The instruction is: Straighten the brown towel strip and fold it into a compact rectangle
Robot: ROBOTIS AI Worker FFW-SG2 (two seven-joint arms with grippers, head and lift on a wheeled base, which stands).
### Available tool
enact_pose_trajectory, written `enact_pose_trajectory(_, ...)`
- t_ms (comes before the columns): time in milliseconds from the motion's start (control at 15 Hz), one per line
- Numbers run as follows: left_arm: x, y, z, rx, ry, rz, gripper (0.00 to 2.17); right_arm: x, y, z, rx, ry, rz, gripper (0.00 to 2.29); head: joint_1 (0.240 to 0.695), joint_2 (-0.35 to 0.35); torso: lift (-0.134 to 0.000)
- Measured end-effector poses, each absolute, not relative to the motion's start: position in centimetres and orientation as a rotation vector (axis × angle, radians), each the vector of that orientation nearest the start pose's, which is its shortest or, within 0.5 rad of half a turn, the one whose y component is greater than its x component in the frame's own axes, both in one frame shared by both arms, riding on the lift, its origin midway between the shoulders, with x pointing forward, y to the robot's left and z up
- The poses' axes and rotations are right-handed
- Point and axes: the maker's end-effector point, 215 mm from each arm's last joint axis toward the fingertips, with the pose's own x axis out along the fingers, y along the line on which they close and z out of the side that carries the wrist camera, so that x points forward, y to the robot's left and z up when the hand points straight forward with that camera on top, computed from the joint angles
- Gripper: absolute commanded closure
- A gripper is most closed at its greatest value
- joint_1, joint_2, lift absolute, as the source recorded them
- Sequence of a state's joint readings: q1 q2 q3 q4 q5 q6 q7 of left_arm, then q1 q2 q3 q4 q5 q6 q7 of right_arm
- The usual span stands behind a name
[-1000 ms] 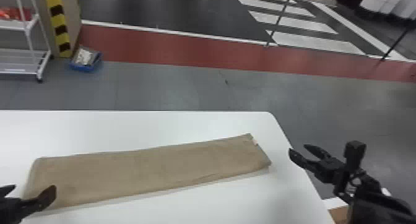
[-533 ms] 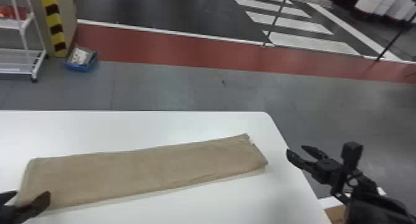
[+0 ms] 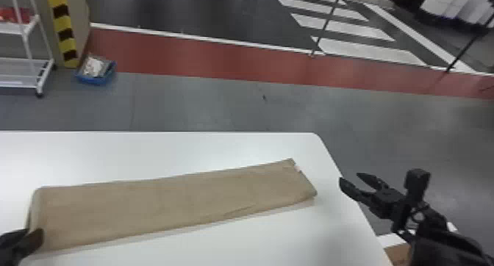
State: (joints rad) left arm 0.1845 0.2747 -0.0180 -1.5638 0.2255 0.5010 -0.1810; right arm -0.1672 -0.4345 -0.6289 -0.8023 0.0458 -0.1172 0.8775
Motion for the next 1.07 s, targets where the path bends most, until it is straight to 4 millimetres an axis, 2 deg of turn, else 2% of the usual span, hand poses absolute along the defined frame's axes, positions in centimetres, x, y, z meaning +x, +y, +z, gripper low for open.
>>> enact_pose_trajectory(333, 45.6, 30.4, -56.4, -0.014, 0.690, -0.149, 1.16, 48.3, -56.9, -48.2, -0.011, 0.381, 0.151, 0.30, 0.695, -0.312, 0.000)
enact_pose_trajectory(600, 45.9, 33.3, -56.1, 0.006, 0.689, -0.109, 1.15, 48.4, -55.4, -48.8, 0.012, 0.387, 0.170, 0.30, 0.695, -0.261, 0.000)
enact_pose_trajectory(667, 46.2, 34.0, -56.1, 0.012, 0.689, -0.100, 1.05, 48.5, -54.8, -49.1, 0.024, 0.391, 0.175, 0.30, 0.695, -0.249, 0.000)
enact_pose_trajectory(733, 46.5, 34.5, -56.0, 0.016, 0.690, -0.094, 0.48, 48.6, -54.0, -49.4, 0.041, 0.396, 0.180, 0.30, 0.695, -0.235, 0.000)
enact_pose_trajectory(800, 46.8, 34.7, -56.0, 0.018, 0.689, -0.092, 0.07, 48.6, -53.3, -49.7, 0.063, 0.400, 0.183, 0.31, 0.695, -0.225, 0.000)
enact_pose_trajectory(933, 47.2, 34.7, -55.8, 0.019, 0.684, -0.094, 0.03, 49.1, -51.4, -50.6, 0.124, 0.408, 0.183, 0.31, 0.695, -0.195, 0.000)
enact_pose_trajectory(1067, 47.5, 34.3, -55.7, 0.019, 0.680, -0.099, 0.04, 50.8, -49.4, -51.0, 0.182, 0.405, 0.159, 0.32, 0.695, -0.177, 0.000)
